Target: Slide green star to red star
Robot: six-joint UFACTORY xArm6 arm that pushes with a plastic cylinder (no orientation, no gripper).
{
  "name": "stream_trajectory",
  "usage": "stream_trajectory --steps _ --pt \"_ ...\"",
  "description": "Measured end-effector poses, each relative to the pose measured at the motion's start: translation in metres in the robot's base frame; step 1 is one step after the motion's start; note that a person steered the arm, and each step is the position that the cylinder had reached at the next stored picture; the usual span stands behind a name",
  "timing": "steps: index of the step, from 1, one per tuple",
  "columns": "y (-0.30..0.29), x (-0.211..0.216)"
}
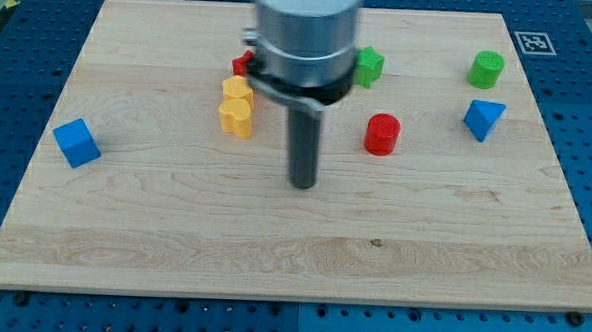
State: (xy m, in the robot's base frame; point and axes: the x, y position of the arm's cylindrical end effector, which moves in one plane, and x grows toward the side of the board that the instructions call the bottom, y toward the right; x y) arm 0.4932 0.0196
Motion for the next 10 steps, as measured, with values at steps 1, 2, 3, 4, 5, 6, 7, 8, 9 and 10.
stream_trajectory --steps 1,2,3,4,5,6,7,8,9,10 --pt "0.007 -0.044" --pt "0.007 -0.090" --pt "0.037 -0.131" --pt "0.075 -0.174" --pt "0.086 -0.220" --pt "0.122 -0.225" --pt "0.174 -0.209" --pt "0.218 -0.225" --pt "0.211 -0.278" --pt "0.153 -0.301"
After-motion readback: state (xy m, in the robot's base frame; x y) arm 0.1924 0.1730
